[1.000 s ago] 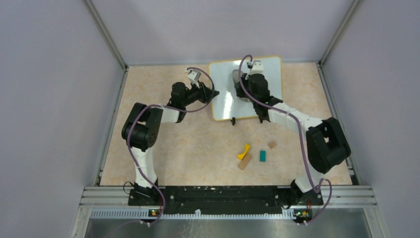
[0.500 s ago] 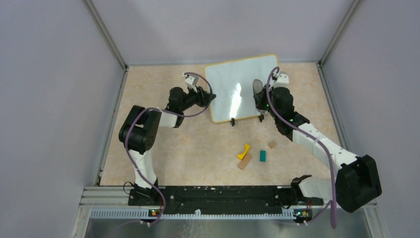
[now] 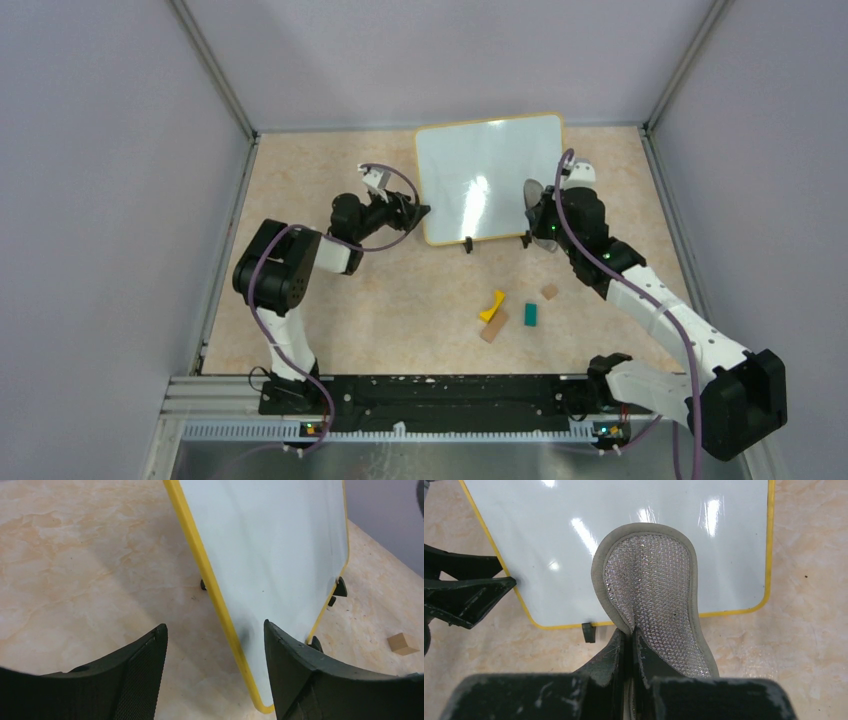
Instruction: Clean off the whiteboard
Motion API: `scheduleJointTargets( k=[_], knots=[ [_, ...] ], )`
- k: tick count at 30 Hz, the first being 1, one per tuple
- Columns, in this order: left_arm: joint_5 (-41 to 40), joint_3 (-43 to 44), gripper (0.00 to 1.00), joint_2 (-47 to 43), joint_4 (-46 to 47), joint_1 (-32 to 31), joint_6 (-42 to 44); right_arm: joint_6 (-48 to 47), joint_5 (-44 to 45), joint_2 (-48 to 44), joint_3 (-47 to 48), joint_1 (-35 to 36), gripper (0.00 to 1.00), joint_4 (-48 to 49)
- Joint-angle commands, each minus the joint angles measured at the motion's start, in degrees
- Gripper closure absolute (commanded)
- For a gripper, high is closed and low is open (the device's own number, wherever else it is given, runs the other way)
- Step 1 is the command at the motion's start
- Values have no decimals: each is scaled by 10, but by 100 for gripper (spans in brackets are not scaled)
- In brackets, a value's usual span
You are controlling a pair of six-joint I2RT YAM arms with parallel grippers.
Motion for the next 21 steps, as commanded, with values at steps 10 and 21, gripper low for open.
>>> scheduleJointTargets(
  k=[10, 21],
  knots=[
    [-2, -203, 24, -227, 87, 4, -77, -15, -25, 17, 24, 77, 100, -69],
    [-179, -55, 1, -716, -669, 5, 18, 77, -14, 150, 23, 307, 100, -7]
  ],
)
